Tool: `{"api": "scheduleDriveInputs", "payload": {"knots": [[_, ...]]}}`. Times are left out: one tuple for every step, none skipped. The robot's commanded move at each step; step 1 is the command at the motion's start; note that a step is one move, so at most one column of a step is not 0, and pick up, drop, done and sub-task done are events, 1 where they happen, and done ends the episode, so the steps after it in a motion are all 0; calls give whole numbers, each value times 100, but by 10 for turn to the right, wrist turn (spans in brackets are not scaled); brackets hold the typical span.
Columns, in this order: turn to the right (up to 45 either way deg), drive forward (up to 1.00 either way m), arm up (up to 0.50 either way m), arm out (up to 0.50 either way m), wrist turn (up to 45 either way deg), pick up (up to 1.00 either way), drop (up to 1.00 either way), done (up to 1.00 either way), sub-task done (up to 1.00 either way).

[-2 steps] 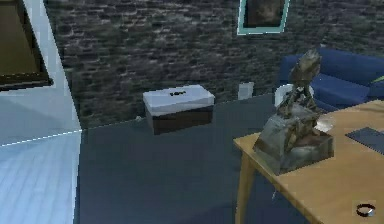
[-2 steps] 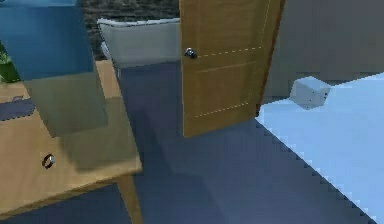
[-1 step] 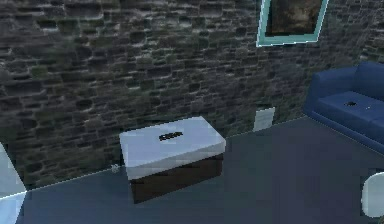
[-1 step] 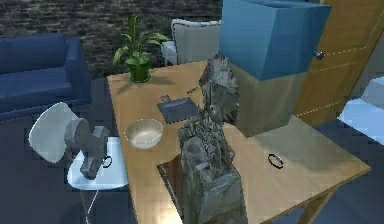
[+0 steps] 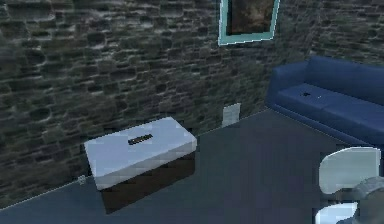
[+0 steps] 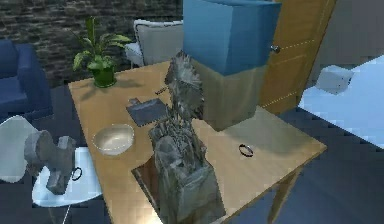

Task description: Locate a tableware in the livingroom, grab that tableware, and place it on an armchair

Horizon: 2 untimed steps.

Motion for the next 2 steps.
{"api": "scheduleDriveInputs", "payload": {"knots": [[0,5,0,0,0,0,0,0,0],[-60,0,0,0,0,0,0,0,0]]}}
